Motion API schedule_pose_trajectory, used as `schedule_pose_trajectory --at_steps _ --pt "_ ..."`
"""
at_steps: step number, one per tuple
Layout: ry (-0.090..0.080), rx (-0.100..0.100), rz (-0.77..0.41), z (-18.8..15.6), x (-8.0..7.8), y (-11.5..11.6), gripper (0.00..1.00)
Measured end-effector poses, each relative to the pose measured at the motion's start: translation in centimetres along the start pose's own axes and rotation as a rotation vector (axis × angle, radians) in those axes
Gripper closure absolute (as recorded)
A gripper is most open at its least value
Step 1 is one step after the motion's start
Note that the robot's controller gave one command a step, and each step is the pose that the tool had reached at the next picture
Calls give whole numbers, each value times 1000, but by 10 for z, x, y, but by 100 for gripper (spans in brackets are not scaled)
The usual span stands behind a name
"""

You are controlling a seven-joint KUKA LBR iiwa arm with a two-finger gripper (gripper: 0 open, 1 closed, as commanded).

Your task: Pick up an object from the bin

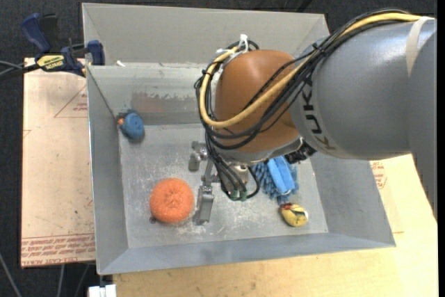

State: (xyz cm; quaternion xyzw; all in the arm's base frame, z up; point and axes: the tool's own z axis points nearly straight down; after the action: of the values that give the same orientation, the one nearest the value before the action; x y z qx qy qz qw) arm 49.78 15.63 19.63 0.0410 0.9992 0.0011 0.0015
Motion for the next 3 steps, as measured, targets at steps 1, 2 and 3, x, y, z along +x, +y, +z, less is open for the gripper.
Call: schedule_pose_trajectory --at_steps 1,2,3 --pt "4 1 96 37 1 12 0" --pt "-1 -1 12 59 1 16 0" --pt "1 -1 80 99 1 19 0"
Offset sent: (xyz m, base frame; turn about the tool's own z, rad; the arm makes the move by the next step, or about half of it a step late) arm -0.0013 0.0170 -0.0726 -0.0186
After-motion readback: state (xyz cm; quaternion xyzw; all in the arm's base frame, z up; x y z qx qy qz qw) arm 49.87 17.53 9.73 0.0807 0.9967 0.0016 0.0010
